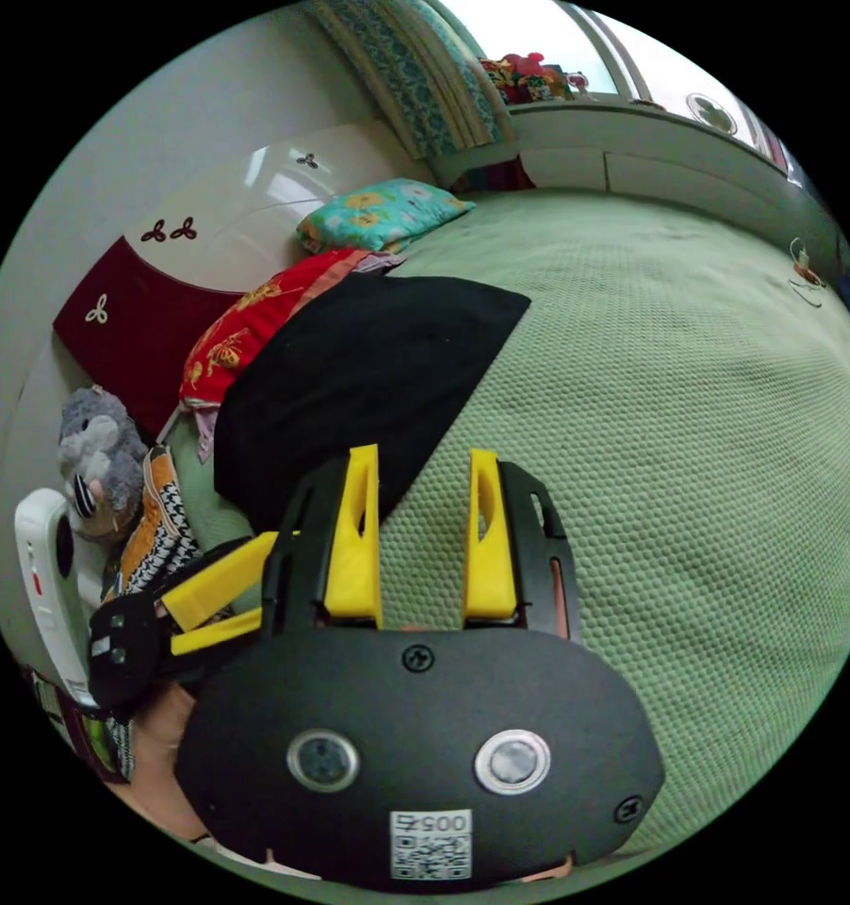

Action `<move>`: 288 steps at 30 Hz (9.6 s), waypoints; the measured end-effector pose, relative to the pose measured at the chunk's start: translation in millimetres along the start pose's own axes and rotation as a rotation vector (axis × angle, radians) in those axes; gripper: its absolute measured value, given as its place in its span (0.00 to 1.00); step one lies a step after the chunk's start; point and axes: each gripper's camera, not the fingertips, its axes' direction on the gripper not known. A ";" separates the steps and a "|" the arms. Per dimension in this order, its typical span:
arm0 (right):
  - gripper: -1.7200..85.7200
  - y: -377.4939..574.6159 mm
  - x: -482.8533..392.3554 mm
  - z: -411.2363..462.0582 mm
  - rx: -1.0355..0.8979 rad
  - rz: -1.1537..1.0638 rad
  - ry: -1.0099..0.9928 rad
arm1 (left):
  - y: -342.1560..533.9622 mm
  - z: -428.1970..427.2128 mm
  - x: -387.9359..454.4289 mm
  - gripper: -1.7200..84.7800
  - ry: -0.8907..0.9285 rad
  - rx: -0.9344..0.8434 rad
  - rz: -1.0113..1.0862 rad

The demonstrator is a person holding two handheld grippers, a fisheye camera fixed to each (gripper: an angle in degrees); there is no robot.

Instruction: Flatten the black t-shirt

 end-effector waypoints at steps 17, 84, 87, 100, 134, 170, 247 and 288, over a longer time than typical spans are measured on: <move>0.16 2.9 58.8 -13.7 -0.017 0.047 -0.057 | -0.2 -18.3 -25.0 0.05 0.063 0.040 -0.035; 0.09 69.8 118.1 -212.0 0.304 0.068 0.316 | -112.7 129.8 125.0 0.03 0.202 0.108 0.103; 0.14 62.5 75.6 -173.9 0.121 -0.141 0.202 | -114.8 143.3 132.3 0.03 0.159 0.094 0.095; 0.10 59.4 47.5 -84.9 -0.227 -0.304 0.324 | -128.2 170.9 145.4 0.03 0.169 0.104 0.058; 0.10 34.8 154.6 -95.2 -0.247 -0.258 0.010 | -148.4 242.3 200.8 0.04 0.189 0.037 0.124; 0.00 30.1 235.8 -195.9 0.037 0.044 0.039 | -156.1 288.2 229.3 0.01 0.332 -0.049 0.202; 0.15 97.3 63.2 -354.5 0.000 -0.200 0.215 | -163.1 239.8 207.0 0.01 0.206 -0.006 0.247; 0.01 113.7 -94.4 -177.5 -0.077 -0.155 0.010 | -101.6 127.2 62.3 0.01 0.259 0.097 0.027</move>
